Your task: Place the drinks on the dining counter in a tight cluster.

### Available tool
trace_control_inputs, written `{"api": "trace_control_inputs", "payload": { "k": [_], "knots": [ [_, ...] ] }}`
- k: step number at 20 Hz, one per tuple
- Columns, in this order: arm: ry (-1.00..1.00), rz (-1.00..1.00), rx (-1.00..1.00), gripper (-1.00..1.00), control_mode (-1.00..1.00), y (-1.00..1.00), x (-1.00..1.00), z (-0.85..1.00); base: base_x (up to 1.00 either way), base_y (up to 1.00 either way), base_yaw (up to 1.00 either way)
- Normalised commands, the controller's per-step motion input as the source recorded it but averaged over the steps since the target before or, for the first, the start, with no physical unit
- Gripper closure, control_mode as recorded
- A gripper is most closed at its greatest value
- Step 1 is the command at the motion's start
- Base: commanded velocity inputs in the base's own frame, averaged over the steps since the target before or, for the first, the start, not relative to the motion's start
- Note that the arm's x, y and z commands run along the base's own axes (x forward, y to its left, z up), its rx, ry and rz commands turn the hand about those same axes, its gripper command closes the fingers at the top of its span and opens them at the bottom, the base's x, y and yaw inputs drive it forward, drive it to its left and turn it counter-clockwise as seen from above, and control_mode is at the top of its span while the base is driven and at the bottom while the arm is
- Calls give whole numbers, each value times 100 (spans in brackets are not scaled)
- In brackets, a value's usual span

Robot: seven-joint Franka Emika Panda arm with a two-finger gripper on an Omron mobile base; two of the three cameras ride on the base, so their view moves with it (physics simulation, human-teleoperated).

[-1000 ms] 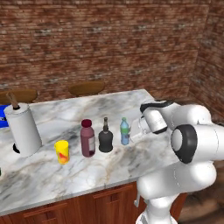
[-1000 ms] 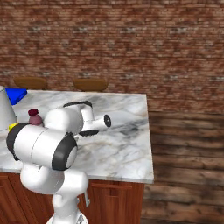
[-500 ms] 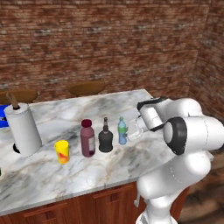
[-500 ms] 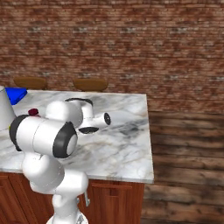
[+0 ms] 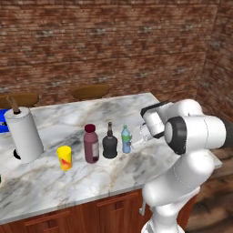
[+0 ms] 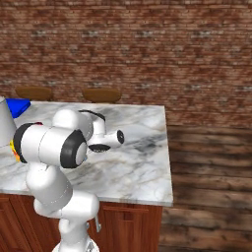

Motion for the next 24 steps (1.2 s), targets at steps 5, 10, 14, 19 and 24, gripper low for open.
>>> {"api": "trace_control_inputs", "payload": {
  "k": [5, 10, 14, 19, 24],
  "knots": [
    [0, 0, 0, 100, -100, 11, 8, -13, 0, 0, 0],
    [0, 0, 0, 100, -100, 1, 0, -26, 0, 0, 0],
    [-4, 0, 0, 100, -100, 11, -2, -1, 0, 0, 0],
    [-6, 0, 0, 100, -100, 6, -13, -15, 0, 0, 0],
    [-10, 0, 0, 100, -100, 0, -19, -5, 0, 0, 0]
  ]
}}
